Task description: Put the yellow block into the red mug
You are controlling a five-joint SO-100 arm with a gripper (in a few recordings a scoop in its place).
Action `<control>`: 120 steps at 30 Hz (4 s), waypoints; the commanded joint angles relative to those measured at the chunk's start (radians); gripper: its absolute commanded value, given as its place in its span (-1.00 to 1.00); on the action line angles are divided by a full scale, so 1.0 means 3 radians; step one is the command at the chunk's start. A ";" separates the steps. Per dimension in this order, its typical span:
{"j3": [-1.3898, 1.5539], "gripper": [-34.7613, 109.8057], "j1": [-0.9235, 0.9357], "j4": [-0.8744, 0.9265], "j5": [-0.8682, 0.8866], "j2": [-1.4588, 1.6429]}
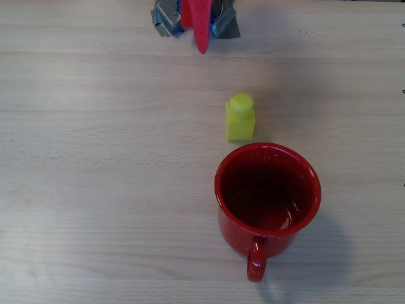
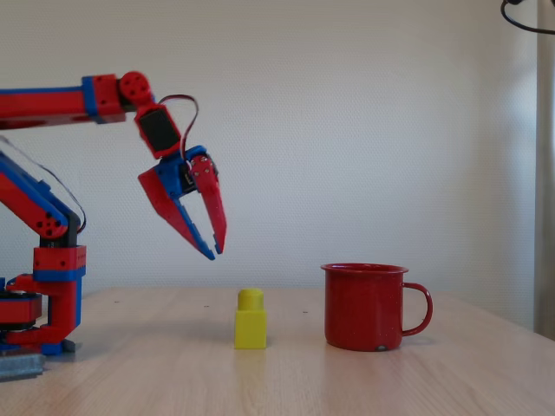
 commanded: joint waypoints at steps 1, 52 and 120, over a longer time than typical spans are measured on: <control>-0.0378 -0.52 -0.0092 0.0118 0.0199 -0.0133; -0.0522 0.03 -0.0895 -0.0307 0.1115 -0.1519; -0.0767 -0.52 -0.0276 -0.0015 0.0440 -0.1207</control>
